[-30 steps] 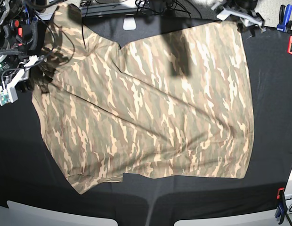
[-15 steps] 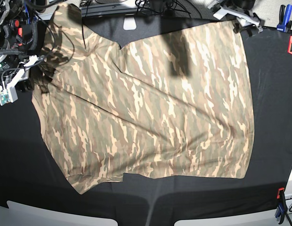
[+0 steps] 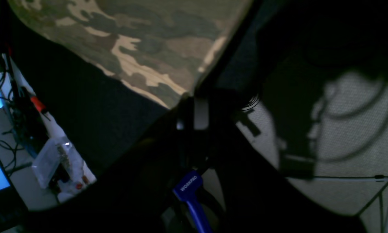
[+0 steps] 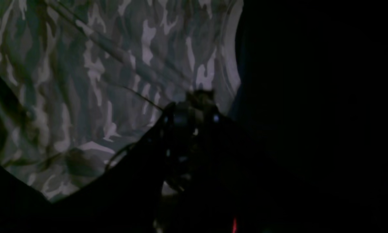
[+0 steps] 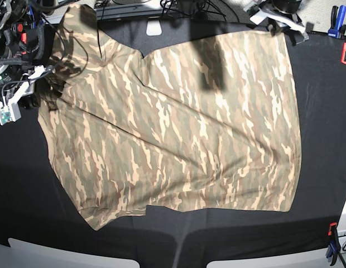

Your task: Layout the t-shirt on the table in an organized manner, then fold the t-shirt properly

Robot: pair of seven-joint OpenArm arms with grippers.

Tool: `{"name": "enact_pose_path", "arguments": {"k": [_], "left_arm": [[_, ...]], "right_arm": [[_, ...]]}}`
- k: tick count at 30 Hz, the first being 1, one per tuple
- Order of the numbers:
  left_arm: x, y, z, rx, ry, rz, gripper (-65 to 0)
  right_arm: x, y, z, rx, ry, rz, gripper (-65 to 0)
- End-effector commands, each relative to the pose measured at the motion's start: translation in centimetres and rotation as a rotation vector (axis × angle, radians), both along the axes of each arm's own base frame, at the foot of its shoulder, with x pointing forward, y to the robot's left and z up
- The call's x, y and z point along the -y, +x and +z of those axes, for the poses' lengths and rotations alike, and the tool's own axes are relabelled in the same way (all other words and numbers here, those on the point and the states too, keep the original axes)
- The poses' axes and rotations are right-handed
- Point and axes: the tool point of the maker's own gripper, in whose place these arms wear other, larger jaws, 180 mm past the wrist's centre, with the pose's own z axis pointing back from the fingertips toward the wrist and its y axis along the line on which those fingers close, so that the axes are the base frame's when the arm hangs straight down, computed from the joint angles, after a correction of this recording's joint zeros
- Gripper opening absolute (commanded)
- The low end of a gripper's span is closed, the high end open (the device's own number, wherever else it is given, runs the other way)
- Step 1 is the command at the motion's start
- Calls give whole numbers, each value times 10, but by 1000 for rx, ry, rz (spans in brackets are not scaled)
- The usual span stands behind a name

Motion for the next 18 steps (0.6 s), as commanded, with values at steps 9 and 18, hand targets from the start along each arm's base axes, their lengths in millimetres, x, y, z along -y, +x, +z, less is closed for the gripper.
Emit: {"name": "enact_pose_path", "arguments": {"k": [9, 18], "left_arm": [[-1, 10, 13, 79, 57, -54, -650], [-10, 8, 12, 64, 95, -23, -650]], "right_arm": [[-39, 14, 30, 131, 206, 115, -565], [-30, 2, 14, 39, 149, 87, -565]]}}
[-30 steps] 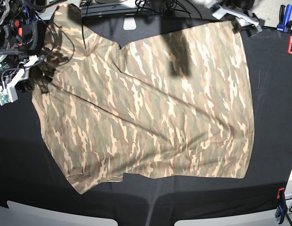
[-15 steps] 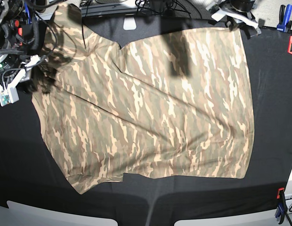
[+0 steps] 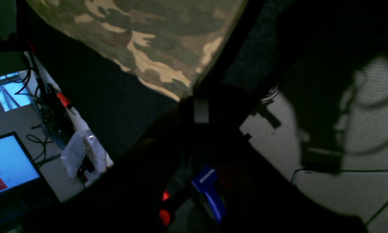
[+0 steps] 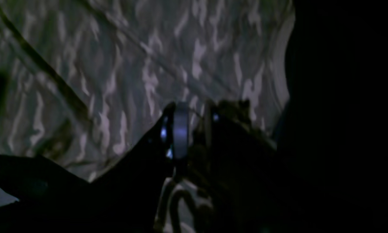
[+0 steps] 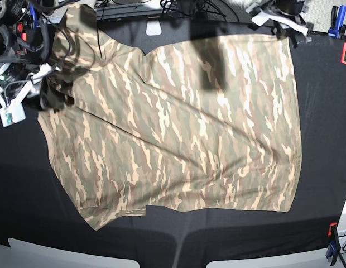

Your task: Layout the t-shirt on the table in an organized manner, then fold the t-shirt properly

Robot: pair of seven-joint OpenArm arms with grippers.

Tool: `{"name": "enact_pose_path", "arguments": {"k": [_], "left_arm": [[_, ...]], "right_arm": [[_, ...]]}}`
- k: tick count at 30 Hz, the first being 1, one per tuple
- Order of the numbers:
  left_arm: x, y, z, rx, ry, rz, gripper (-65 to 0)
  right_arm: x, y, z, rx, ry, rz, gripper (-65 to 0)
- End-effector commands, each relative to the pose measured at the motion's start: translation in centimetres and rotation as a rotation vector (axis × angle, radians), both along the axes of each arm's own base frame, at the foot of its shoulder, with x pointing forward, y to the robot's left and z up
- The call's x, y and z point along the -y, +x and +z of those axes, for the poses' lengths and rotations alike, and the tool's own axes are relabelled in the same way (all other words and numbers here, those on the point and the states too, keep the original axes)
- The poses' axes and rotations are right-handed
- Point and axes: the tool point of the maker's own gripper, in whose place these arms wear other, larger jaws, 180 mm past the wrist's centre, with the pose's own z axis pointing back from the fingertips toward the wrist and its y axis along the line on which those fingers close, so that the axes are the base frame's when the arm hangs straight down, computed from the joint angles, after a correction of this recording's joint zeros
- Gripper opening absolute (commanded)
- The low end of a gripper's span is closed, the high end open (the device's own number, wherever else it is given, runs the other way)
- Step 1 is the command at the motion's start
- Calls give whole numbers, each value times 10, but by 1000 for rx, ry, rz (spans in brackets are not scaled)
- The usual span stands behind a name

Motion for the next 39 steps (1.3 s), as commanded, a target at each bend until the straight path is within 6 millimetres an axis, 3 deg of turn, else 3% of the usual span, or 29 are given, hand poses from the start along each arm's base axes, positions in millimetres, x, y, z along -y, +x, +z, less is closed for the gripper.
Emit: {"name": "enact_pose_path", "arguments": {"k": [1, 8, 17, 21, 32, 39], "left_arm": [[0, 3, 7, 24, 1, -6, -650], [1, 6, 10, 48, 19, -29, -650], [1, 7, 10, 51, 22, -32, -650], [1, 7, 10, 51, 22, -31, -650], [1, 7, 10, 51, 22, -32, -650], [1, 7, 10, 52, 22, -32, -650]], "right_arm": [[-2, 1, 8, 30, 0, 17, -565], [-7, -30, -8, -66, -15, 33, -565], [-21, -60, 3, -91, -136, 102, -565], [-29, -69, -7, -130, -155, 139, -565], [-99, -95, -53, -231, -273, 518, -565], [-128, -111, -69, -213, -361, 657, -565]]}}
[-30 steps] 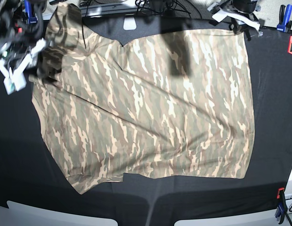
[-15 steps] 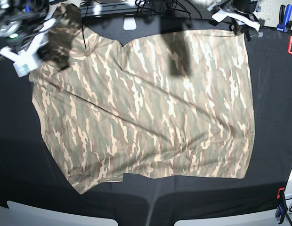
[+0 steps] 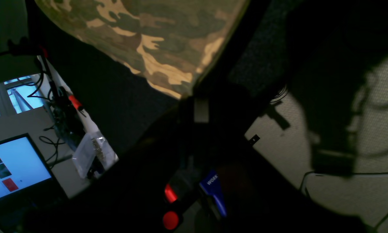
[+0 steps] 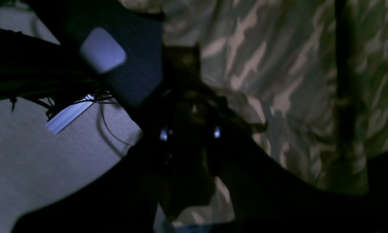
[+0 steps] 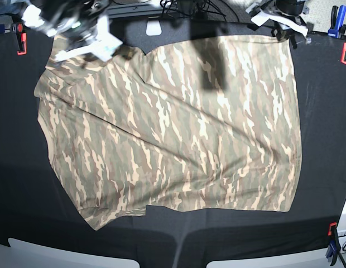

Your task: Layout the t-shirt on the table in an organized manner, then fold the t-shirt properly

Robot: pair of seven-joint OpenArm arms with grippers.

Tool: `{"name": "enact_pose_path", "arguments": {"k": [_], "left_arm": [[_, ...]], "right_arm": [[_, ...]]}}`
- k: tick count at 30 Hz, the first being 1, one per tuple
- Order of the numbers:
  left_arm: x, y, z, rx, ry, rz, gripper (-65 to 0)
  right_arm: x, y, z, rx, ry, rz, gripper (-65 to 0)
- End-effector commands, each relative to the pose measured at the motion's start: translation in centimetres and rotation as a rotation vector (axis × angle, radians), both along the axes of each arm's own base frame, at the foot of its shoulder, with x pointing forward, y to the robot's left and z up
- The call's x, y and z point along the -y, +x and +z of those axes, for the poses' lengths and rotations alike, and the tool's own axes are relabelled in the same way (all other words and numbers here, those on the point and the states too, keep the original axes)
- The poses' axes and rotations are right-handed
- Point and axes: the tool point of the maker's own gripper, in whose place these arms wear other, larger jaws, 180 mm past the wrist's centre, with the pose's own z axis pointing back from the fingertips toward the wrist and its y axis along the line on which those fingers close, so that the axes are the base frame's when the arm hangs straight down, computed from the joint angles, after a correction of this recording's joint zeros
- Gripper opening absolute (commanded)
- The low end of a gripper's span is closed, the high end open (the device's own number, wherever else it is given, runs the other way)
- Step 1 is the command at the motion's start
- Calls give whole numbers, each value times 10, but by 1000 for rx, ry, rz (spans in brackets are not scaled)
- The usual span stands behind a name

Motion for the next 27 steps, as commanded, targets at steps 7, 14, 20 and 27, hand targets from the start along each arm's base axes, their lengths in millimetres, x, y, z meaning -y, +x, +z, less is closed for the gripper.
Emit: {"name": "enact_pose_path", "arguments": {"k": [7, 14, 20, 27], "left_arm": [[0, 4, 7, 26, 2, -7, -650], [0, 4, 7, 28, 2, -7, -650], [-2, 16, 10, 55, 10, 11, -650], [-2, 22, 12, 69, 12, 14, -650]], "right_arm": [[21, -17, -2, 98, -199, 68, -565], [63, -37, 8, 203, -410, 36, -565], [101, -72, -11, 88, -554, 56, -506], [123, -102, -36, -10, -633, 95, -314]]}}
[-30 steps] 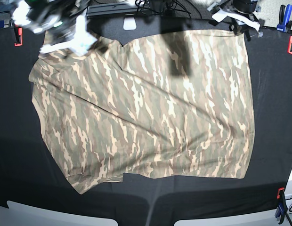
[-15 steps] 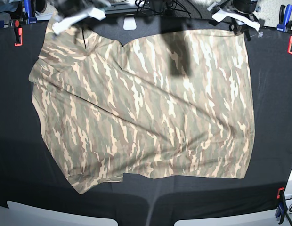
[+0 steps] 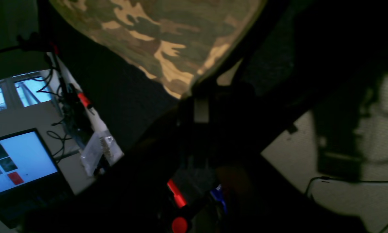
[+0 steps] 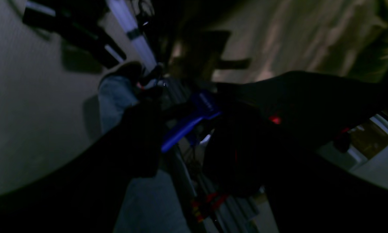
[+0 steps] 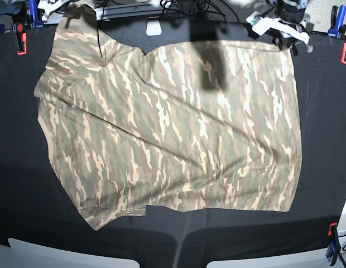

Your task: Layout the t-shirt on the table in an organized manner, then fold the t-shirt properly

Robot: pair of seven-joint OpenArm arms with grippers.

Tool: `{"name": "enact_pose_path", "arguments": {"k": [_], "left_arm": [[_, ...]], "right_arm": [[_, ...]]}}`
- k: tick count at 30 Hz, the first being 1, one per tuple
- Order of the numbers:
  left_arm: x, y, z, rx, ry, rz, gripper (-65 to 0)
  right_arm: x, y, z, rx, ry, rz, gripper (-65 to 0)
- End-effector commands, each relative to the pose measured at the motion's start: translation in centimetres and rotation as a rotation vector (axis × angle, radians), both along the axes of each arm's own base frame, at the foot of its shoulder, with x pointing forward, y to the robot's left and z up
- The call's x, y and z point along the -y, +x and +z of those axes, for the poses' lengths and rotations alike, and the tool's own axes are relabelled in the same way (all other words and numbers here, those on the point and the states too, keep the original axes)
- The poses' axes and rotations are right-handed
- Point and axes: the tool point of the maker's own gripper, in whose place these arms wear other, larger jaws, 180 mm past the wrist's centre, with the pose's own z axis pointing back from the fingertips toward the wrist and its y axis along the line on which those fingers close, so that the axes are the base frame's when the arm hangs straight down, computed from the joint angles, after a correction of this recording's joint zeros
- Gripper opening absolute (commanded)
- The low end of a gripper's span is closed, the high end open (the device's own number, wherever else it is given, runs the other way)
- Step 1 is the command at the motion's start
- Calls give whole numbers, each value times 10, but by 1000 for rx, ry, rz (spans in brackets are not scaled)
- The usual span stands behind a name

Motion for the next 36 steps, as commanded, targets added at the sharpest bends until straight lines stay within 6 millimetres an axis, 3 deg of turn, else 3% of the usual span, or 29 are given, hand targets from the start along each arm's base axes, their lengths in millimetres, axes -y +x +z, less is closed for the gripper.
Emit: {"name": "enact_pose_path", "arguments": {"k": [1, 7, 12, 18, 29, 36], "left_arm": [[0, 3, 7, 28, 6, -10, -650], [0, 3, 7, 28, 6, -10, -650], [0, 3, 7, 28, 6, -10, -650], [0, 3, 7, 28, 6, -10, -650], [-1, 3, 7, 25, 9, -6, -650], [-2, 3, 7, 24, 13, -2, -650]], "right_arm": [[-4, -2, 0, 4, 14, 17, -314], [-26, -15, -16, -24, 115, 65, -314], [-21, 3, -12, 127, 60, 162, -314], [-20, -5, -25, 115, 85, 225, -314], [-36, 29, -34, 255, 113, 120, -314], [-30, 32, -31, 266, 69, 118, -315]]}}
